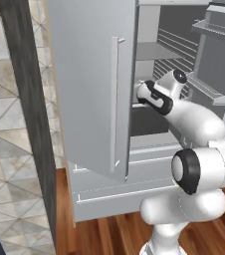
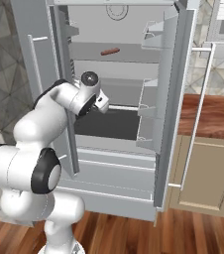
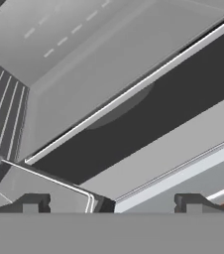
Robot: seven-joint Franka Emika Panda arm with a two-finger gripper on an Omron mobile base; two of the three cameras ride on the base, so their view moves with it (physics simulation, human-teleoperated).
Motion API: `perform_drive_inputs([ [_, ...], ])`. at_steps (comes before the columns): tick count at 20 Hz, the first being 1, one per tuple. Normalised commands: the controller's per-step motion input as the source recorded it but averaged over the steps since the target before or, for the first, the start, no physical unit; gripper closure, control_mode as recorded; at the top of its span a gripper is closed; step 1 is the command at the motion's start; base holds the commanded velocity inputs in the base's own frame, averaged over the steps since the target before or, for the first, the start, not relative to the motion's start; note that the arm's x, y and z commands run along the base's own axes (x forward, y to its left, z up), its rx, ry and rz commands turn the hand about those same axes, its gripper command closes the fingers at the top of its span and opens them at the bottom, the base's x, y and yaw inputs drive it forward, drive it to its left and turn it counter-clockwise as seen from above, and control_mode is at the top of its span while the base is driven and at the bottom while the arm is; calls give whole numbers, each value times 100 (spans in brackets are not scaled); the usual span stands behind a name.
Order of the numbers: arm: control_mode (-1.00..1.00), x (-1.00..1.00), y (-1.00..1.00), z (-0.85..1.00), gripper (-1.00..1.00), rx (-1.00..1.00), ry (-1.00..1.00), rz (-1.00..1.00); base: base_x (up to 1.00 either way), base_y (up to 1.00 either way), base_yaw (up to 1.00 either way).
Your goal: Move the hot dog bun to the plate on the dining table and place the condiment next to that plate. Then navigate to the fridge and take the sausage and place it on the plate as well.
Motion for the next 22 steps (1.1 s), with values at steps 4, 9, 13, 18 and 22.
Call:
perform_drive_inputs([
  [4, -100, 4, 54, 0, -100, 1, 3, 3, 0, 0, 0],
  [9, -100, -60, 98, 0, -100, 0, 0, 12, 0, 0, 0],
  [13, -100, -88, 100, 0, -100, 0, 0, 14, 0, 0, 0],
  [18, -100, -57, 100, 0, -100, -4, 0, 15, 0, 0, 0],
  [22, -100, -36, 100, 0, -100, -8, 0, 13, 0, 0, 0],
])
